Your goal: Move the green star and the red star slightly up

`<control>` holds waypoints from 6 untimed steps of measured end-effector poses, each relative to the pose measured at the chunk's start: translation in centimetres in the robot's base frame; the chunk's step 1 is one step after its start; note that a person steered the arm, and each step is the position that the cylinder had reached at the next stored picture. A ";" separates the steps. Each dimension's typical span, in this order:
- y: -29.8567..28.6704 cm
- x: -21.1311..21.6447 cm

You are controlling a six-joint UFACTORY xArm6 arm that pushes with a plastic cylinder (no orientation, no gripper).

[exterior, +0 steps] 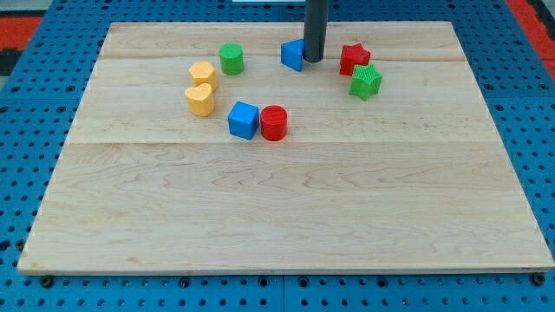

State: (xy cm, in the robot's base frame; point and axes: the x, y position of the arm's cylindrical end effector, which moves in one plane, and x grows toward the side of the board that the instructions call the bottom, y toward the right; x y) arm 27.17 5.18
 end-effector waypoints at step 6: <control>18.6 2.8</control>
State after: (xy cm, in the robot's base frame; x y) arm 29.98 23.73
